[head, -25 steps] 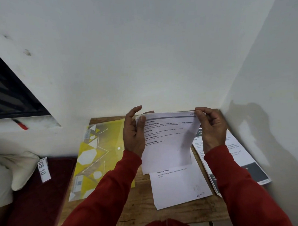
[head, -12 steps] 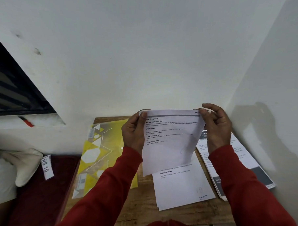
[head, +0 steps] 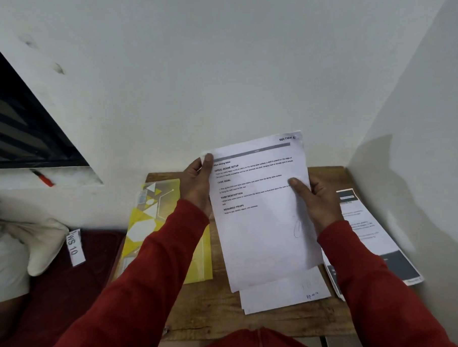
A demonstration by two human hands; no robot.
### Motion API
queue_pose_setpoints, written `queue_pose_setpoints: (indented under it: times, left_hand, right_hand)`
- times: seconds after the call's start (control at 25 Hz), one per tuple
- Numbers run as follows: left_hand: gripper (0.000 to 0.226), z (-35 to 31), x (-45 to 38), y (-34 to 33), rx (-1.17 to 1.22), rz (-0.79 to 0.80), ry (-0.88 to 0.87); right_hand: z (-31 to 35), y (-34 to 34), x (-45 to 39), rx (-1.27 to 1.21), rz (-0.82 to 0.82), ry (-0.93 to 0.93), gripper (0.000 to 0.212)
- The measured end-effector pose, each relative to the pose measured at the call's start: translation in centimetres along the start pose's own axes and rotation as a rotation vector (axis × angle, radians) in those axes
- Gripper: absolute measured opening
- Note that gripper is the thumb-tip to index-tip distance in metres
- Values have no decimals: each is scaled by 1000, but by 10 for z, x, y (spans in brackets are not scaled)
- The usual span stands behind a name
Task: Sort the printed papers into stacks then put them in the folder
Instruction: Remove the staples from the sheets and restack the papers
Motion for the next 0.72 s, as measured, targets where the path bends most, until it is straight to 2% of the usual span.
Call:
queue_pose_setpoints:
  times: [0.12, 0.2, 0.28, 0.36, 0.52, 0.6, 0.72]
  left_hand:
    - [20, 24, 9, -2, -209, 103, 74]
    - [16, 44, 19, -2, -375, 226, 96]
    - [17, 60, 31, -2, -498, 334, 127]
    - [20, 64, 35, 1, -508, 354, 132]
    - [27, 57, 21, 22, -369, 183, 146]
    - [25, 57, 19, 29, -317, 143, 153]
    - [25, 62, 22, 36, -354, 138, 179]
  right_hand:
    - [-11, 12, -8, -20, -130, -35, 6]
    - [-21, 24, -16, -50, -247, -92, 13]
    - [-29, 32, -25, -73, -292, -139, 11]
    - [-37, 27, -32, -104, -197, -191, 5]
    - [-51, 0, -20, -120, 58, -307, 24]
    - [-56, -8, -11, -83, 89, -303, 19]
    - [-60, -10, -5, -20, 41, -264, 16]
Point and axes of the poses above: each hand's wrist, its own x-axis away from the middle knuckle, its own y-axis out of the back of the hand, z = x × y, the point moved 9 cm from there along -x, towards the middle knuckle, and after that the axes turned 5 degrees about x, right-handed, at the moved point
